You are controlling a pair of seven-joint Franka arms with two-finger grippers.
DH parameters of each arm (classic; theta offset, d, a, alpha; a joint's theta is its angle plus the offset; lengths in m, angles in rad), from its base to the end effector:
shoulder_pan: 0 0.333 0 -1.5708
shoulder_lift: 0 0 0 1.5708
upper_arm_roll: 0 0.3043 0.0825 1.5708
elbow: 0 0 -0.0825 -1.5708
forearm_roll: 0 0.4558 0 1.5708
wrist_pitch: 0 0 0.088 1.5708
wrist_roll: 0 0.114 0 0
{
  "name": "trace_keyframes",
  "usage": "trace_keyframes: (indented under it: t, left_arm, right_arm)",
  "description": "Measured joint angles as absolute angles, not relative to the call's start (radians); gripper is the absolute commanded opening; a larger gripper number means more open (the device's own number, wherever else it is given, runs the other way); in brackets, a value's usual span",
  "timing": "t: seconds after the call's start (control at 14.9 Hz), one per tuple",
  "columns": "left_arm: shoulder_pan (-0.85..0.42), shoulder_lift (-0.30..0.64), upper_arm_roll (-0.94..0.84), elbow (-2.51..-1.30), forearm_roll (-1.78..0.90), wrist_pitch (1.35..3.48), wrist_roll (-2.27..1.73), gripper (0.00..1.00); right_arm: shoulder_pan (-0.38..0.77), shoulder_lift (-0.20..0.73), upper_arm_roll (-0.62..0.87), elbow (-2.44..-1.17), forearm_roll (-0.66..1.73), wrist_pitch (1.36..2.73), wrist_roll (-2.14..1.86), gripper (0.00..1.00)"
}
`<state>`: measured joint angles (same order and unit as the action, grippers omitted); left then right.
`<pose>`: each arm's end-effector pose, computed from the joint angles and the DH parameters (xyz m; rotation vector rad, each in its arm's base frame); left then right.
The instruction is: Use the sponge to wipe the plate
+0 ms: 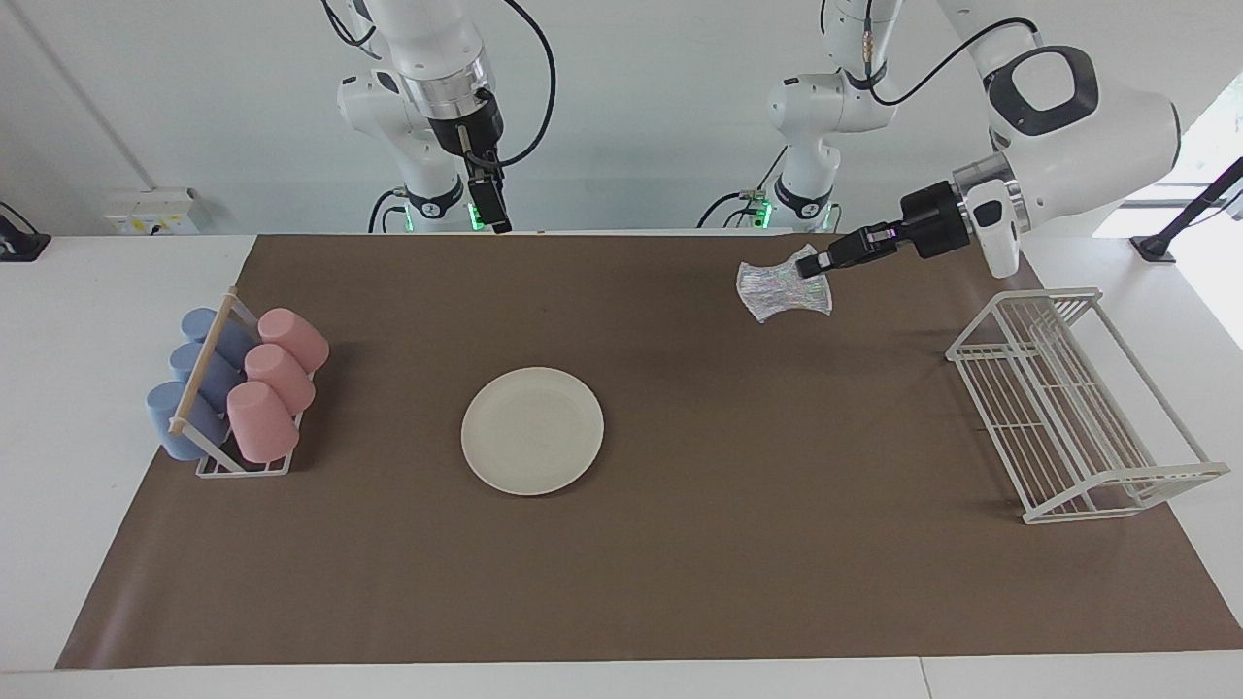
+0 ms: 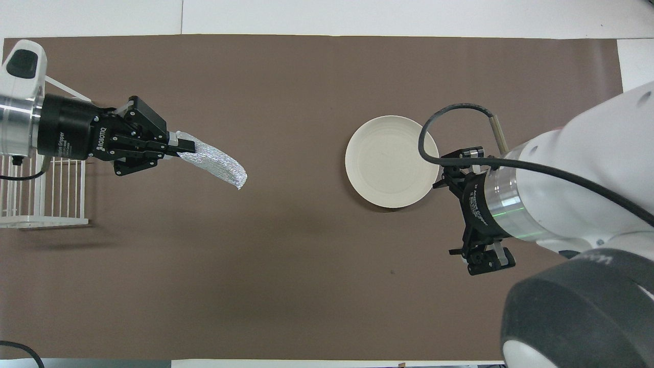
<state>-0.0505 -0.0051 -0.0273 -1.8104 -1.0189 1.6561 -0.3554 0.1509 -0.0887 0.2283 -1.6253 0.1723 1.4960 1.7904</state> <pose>0.6163 -0.1387 0.5353 2.0996 0.4866 -0.4118 0.5402 0.2432 0.6239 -2.3671 2.0004 0.2398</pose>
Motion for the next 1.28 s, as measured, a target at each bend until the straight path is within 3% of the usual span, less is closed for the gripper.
trace_keyframes:
  t: [0.2, 0.4, 0.67, 1.01, 1.28]
  left_arm:
    - [-0.079, -0.093, -0.031, -1.980, -1.174, 1.738, -0.247, 0.00]
    - [-0.122, -0.132, -0.032, -2.070, -1.288, 1.763, -0.142, 0.00]
    - [-0.136, -0.135, -0.032, -2.135, -1.404, 1.768, 0.057, 0.00]
    - [-0.181, -0.138, -0.034, -2.207, -1.418, 1.736, 0.323, 0.00]
    - [-0.181, -0.147, -0.034, -2.217, -1.418, 1.719, 0.356, 0.00]
  right_arm:
    - [0.193, -0.096, 0.229, -1.638, 0.177, 1.532, 1.864, 1.00]
    - [0.222, -0.105, 0.231, -1.667, 0.218, 1.610, 1.975, 1.00]
    - [0.271, -0.116, 0.231, -1.693, 0.226, 1.640, 2.049, 1.00]
    - [0.368, -0.118, 0.234, -1.739, 0.227, 1.807, 2.189, 1.00]
    - [0.377, -0.118, 0.232, -1.784, 0.243, 1.921, 2.212, 1.00]
